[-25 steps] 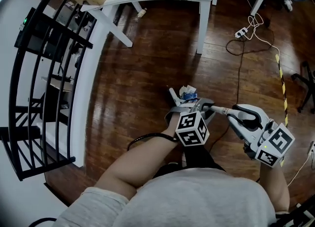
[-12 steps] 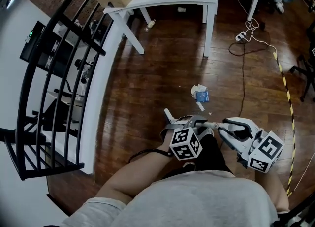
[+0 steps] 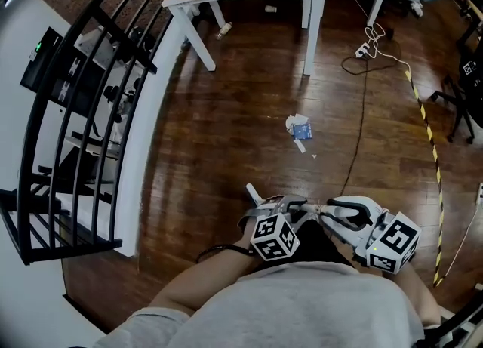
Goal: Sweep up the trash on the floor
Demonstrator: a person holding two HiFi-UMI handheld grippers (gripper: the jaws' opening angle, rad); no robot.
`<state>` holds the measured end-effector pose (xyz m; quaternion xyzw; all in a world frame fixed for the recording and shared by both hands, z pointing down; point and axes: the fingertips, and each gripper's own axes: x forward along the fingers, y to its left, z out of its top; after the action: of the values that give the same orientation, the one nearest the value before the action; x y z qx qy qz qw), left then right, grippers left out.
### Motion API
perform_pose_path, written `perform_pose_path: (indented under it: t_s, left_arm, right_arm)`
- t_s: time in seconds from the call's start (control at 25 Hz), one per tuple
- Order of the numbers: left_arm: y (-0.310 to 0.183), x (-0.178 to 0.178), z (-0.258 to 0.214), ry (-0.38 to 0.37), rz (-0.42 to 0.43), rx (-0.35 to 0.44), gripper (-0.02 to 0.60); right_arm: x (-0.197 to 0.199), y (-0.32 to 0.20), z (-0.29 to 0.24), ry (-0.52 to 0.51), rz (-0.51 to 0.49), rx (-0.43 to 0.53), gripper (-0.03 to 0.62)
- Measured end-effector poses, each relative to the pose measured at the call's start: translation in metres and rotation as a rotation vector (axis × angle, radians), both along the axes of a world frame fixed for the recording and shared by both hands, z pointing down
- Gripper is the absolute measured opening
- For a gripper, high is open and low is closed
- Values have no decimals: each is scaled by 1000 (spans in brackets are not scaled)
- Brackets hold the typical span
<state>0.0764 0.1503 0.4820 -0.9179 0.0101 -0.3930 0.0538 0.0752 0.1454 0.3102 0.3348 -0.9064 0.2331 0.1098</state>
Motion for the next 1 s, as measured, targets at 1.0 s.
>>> perform_pose_path:
  t_s: [1.0]
  left_arm:
    - [56, 90, 31, -41, -23, -110, 83]
  right_arm:
    - [88, 49, 33, 11, -33, -59, 123]
